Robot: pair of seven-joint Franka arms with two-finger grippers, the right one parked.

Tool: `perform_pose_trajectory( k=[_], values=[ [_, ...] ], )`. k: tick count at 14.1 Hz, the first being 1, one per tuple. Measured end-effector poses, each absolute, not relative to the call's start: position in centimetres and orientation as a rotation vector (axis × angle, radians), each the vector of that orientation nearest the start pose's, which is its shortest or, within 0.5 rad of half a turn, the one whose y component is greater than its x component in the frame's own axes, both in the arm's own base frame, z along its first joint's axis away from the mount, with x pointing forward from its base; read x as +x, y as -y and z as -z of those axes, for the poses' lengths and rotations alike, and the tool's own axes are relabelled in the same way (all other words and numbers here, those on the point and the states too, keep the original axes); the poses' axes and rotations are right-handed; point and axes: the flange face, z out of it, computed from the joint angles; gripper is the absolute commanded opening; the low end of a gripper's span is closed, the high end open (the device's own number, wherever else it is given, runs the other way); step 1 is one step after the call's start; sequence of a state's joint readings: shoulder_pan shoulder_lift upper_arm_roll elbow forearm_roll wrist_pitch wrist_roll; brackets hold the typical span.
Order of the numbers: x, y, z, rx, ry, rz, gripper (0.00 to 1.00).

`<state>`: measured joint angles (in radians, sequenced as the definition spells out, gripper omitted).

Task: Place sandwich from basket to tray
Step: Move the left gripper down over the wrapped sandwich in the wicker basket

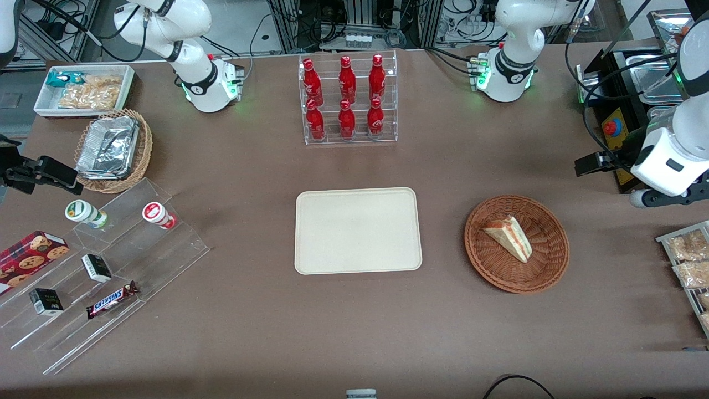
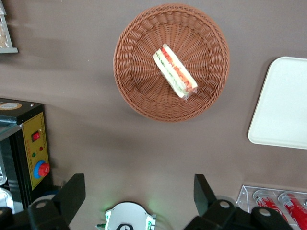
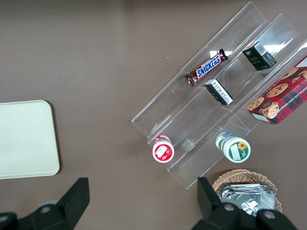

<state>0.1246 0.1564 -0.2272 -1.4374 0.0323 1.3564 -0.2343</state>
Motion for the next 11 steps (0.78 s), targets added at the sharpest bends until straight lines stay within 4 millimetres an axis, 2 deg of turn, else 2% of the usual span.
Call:
perform_pose_trajectory(
  k=[8,11],
  values=[
    [57.4,4.3,-58.1,-3.074,0.209,-0.375,1.0],
    [58.0,4.1,-56.4,-3.067,0.212,-0.43,1.0]
  ],
)
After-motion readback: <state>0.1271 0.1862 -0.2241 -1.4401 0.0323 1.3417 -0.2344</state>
